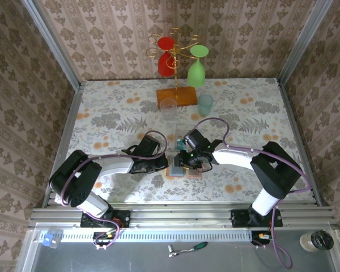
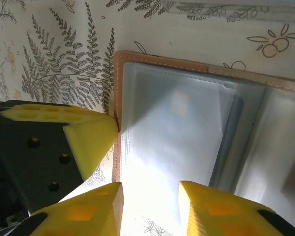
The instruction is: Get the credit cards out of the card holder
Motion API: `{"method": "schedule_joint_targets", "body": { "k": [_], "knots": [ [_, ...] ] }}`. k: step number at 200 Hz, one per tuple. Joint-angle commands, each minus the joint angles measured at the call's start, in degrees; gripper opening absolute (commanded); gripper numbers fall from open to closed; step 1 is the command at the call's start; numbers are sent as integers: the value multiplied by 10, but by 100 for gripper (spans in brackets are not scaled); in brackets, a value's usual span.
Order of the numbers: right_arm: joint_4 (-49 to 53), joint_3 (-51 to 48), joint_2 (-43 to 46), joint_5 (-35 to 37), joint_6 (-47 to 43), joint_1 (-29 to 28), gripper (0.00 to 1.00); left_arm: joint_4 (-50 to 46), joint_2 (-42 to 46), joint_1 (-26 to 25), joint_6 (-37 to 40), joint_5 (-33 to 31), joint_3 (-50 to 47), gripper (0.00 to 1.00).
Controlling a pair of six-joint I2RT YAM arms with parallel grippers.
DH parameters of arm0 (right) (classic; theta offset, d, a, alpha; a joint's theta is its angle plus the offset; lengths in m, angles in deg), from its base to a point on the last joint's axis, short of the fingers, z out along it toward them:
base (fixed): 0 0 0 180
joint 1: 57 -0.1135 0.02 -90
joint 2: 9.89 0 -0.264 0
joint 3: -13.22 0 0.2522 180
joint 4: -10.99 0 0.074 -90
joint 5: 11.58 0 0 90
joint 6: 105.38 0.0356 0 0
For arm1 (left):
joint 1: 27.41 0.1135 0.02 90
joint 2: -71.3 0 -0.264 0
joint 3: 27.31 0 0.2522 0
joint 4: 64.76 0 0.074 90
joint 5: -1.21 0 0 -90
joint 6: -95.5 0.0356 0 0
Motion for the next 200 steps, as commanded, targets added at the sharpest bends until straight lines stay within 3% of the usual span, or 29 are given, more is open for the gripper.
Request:
{"method": "schedule_joint_targets", "body": {
  "k": [1, 200],
  "knots": [
    [8, 18, -14, 0, 5, -5, 37, -7, -6, -2, -4, 2, -1, 3],
    [88, 36, 9, 51, -24, -5, 39, -14, 12, 4, 3, 7, 5, 3]
  ]
}}
